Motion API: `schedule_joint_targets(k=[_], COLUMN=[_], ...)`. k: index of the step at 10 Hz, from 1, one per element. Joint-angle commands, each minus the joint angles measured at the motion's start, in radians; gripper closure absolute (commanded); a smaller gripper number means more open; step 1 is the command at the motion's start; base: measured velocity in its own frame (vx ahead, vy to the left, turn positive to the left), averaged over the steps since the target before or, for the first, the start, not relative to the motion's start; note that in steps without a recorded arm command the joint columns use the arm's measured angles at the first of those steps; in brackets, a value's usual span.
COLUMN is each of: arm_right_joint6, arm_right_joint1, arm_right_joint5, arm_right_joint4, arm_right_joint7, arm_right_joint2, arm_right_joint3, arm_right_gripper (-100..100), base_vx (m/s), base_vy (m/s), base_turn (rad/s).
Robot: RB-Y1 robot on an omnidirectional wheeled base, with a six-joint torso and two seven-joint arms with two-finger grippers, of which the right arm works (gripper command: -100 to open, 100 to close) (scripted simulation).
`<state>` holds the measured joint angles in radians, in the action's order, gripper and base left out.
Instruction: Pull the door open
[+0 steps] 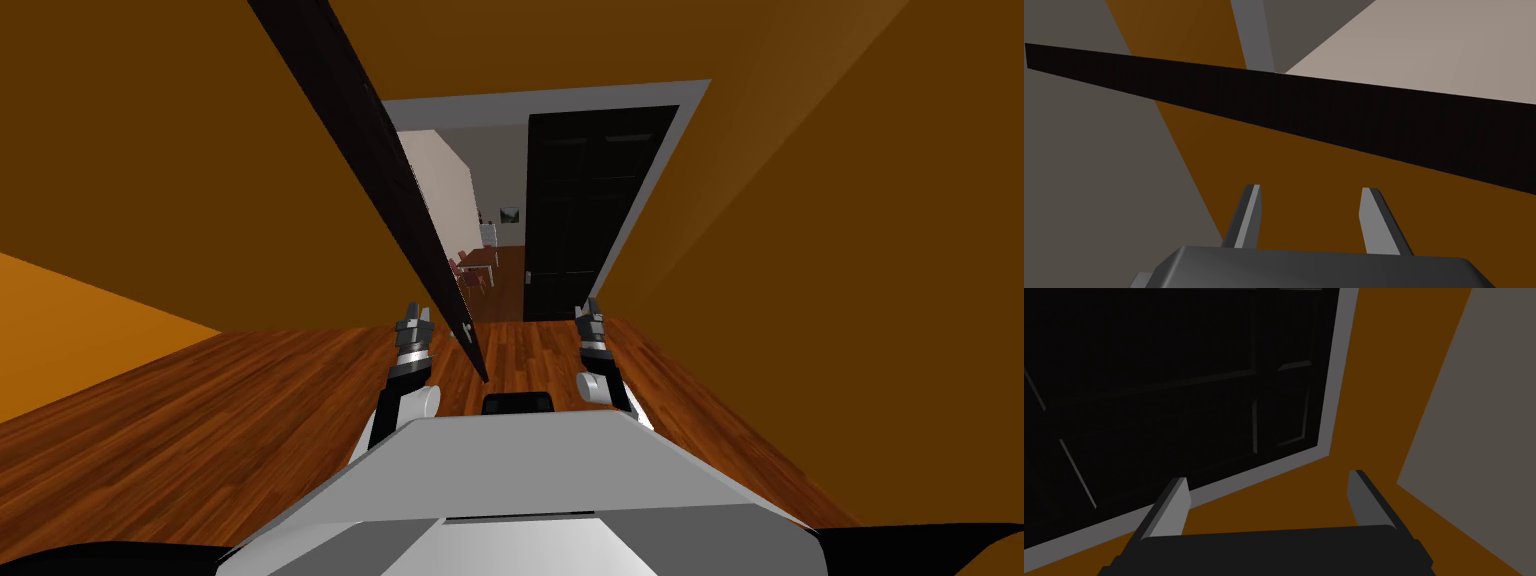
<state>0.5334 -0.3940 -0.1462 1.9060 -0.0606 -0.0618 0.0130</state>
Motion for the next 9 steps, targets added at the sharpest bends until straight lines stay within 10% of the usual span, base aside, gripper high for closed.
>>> schedule_joint_targets(k=[1, 9], arm_right_joint6=[0.005, 0.048], arm_right_joint1=[0.015, 0.096], arm_right_joint5=[-0.009, -0.052], arm_right_joint4=[-0.032, -0.218], arm_right_joint7=[-0.006, -0.038], arm_right_joint2=[-0.005, -0.022], arm_right_joint3=[0.008, 0.051], arm_right_gripper=[-100, -100], base_vx=[0.098, 0.088], base_vy=[-0.038, -0.035], base_turn=[-0.015, -0.012])
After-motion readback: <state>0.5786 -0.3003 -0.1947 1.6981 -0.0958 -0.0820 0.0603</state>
